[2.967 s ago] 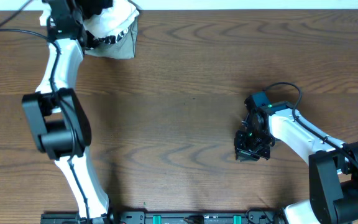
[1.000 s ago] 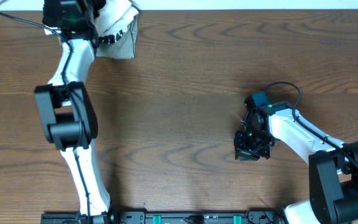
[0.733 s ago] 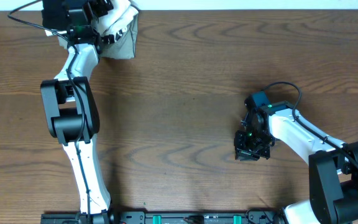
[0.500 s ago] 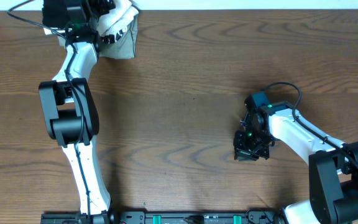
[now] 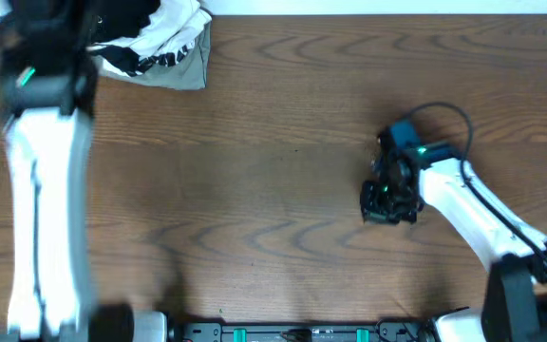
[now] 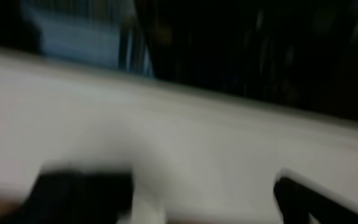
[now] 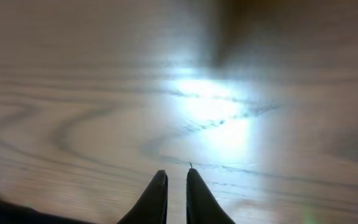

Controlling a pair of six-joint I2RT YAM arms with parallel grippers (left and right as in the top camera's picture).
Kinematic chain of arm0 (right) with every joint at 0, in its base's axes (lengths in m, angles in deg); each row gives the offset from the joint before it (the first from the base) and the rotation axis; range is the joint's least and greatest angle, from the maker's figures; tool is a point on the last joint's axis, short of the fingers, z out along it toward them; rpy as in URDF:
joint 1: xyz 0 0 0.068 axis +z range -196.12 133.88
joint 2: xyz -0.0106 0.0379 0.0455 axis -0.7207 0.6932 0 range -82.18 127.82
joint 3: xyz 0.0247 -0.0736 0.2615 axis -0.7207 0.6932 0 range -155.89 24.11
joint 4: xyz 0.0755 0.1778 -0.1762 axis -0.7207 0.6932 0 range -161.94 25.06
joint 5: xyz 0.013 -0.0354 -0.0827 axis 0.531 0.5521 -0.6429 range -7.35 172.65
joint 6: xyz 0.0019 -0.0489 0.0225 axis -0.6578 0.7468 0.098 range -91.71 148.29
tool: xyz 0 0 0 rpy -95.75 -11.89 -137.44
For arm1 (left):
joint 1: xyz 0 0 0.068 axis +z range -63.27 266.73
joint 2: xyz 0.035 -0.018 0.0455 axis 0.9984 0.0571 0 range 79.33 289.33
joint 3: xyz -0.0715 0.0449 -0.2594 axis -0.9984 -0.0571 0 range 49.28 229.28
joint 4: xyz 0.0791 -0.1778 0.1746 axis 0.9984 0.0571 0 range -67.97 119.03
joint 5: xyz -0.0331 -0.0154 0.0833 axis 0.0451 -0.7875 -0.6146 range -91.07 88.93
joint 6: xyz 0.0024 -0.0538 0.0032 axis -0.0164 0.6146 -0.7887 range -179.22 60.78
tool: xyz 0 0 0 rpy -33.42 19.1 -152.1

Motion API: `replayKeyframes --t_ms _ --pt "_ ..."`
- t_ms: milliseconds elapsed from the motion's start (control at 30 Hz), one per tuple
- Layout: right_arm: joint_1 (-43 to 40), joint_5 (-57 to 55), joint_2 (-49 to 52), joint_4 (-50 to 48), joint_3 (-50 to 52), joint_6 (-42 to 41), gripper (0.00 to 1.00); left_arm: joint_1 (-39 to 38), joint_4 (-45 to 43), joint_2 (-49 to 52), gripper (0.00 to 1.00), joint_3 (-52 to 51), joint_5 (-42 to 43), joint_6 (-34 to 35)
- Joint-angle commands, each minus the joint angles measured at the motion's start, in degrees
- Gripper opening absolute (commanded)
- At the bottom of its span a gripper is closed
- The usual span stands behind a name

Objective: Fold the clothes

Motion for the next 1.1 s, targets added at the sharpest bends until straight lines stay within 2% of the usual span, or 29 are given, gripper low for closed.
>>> replayKeyframes --t_ms 0,100,233,300,433,500,633,867,967,1067 --pt "-0.22 -5.01 -5.64 1.38 -4.09 1.20 0.13 0.00 10.73 -9.38 0.98 -0.07 0.17 0.02" --pt "-0.22 -5.42 -11.21 2.08 -5.51 1.97 0.20 0.00 21.88 -18.29 0.98 -0.09 0.00 0.02" --pt "-0.22 -5.64 -19.26 2.34 -5.57 1.90 0.36 -0.02 32.61 -28.30 0.98 -0.13 0.04 1.49" --pt "-0.22 -5.57 -23.54 2.21 -5.57 1.77 0.44 -0.02 35.78 -32.17 0.98 -0.13 0.70 4.52" --pt "-0.22 -5.55 -32.06 2.67 -5.57 1.64 0.61 -0.02 40.22 -38.93 0.98 -0.59 5.05 4.61" --pt "-0.22 -5.55 -36.30 3.13 -5.57 1.46 0.67 -0.02 40.61 -42.03 0.98 -2.05 8.85 4.59" --pt "-0.22 -5.60 -43.91 4.72 -5.57 0.76 0.70 -0.02 41.46 -48.35 0.98 -7.67 13.77 4.59" --pt "-0.22 -7.06 -57.20 8.74 -5.57 0.79 0.72 -0.02 39.87 -63.67 0.98 -28.13 13.92 4.76" --pt "-0.22 -9.97 -61.59 9.73 -5.57 0.79 0.80 -0.02 38.01 -70.62 0.98 -36.63 13.97 4.81" --pt "-0.22 -11.21 -64.00 9.44 -5.57 0.79 0.83 -0.02 35.80 -75.78 0.98 -43.04 13.94 4.81"
